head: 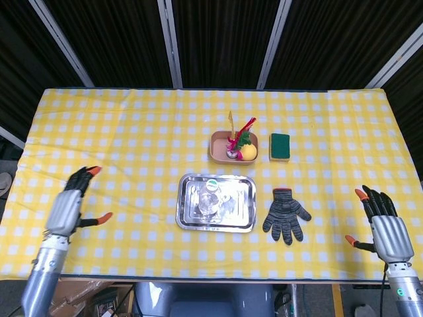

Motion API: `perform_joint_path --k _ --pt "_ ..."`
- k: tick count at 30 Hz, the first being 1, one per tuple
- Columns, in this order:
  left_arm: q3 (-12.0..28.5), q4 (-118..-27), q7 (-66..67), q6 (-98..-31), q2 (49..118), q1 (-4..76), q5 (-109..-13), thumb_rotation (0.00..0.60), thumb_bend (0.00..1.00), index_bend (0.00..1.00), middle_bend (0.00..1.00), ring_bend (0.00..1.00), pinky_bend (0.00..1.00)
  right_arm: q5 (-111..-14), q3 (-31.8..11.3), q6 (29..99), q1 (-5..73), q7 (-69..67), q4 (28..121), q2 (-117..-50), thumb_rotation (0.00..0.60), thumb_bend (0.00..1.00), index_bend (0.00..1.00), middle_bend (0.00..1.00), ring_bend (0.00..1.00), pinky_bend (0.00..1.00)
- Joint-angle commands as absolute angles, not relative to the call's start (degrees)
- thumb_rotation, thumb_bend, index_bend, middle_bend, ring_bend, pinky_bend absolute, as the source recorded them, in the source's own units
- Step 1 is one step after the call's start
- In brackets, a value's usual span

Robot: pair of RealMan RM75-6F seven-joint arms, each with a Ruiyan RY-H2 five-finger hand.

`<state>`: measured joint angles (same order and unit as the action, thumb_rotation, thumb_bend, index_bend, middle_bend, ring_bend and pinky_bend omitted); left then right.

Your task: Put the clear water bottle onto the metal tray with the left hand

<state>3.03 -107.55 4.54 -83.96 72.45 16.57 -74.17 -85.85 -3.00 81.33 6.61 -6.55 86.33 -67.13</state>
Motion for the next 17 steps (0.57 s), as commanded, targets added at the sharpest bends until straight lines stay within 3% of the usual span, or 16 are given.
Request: perform_joint_path --k 1,10,17 --pt "-0.16 -101.53 8.16 -89.84 69.08 10.34 -74.82 0.6 0.13 0.1 0.08 0.0 0.0 -86.38 -3.16 81.99 6.59 -6.32 85.88 -67.4 0.6 0.05 0.05 0.0 0.0 0.0" --pt "0.1 -99.29 7.15 -88.05 67.23 8.44 -72.94 0.6 0.15 0.1 0.07 0.0 0.0 -86.61 -3.75 83.33 6.48 -6.38 84.64 -67.89 0.6 0.05 0.05 0.0 0.0 0.0" --pt "0.23 -99.08 5.56 -91.61 66.63 6.68 -78.07 0.6 0.15 0.11 0.08 0.0 0.0 -86.5 -3.93 83.99 6.15 -6.86 84.94 -67.6 0.6 0.05 0.05 0.0 0.0 0.0"
